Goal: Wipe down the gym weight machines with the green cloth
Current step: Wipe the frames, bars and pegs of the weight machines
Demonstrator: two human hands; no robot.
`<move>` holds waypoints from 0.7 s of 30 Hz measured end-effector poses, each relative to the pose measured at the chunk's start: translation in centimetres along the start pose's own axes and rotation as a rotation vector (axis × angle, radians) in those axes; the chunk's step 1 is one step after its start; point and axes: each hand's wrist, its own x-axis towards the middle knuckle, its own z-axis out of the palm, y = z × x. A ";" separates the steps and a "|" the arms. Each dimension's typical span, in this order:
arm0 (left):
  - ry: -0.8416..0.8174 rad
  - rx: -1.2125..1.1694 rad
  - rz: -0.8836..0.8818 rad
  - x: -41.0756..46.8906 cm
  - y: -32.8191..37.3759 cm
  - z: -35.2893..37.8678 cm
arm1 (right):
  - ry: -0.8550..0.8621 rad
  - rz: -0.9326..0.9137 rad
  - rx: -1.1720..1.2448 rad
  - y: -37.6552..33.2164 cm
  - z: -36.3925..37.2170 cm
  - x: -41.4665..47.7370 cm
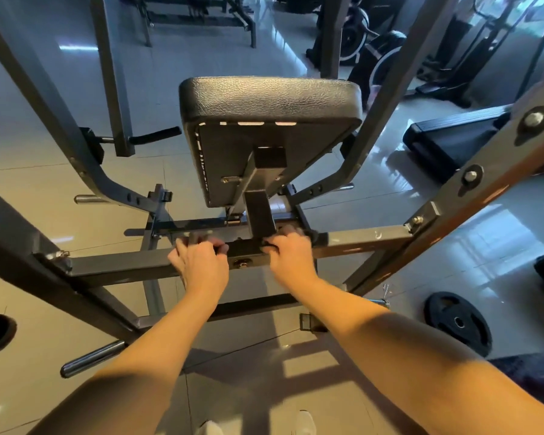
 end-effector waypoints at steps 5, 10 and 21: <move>0.006 -0.026 -0.005 -0.1 0.3 0.0 | 0.186 0.283 -0.136 8.6 -3.7 1.0; 0.045 0.006 0.013 -0.3 1.0 -0.5 | 0.022 0.259 -0.171 0.2 -0.5 1.1; -0.066 0.052 0.072 -1.4 5.9 3.2 | 0.239 0.176 0.016 13.5 -5.1 0.8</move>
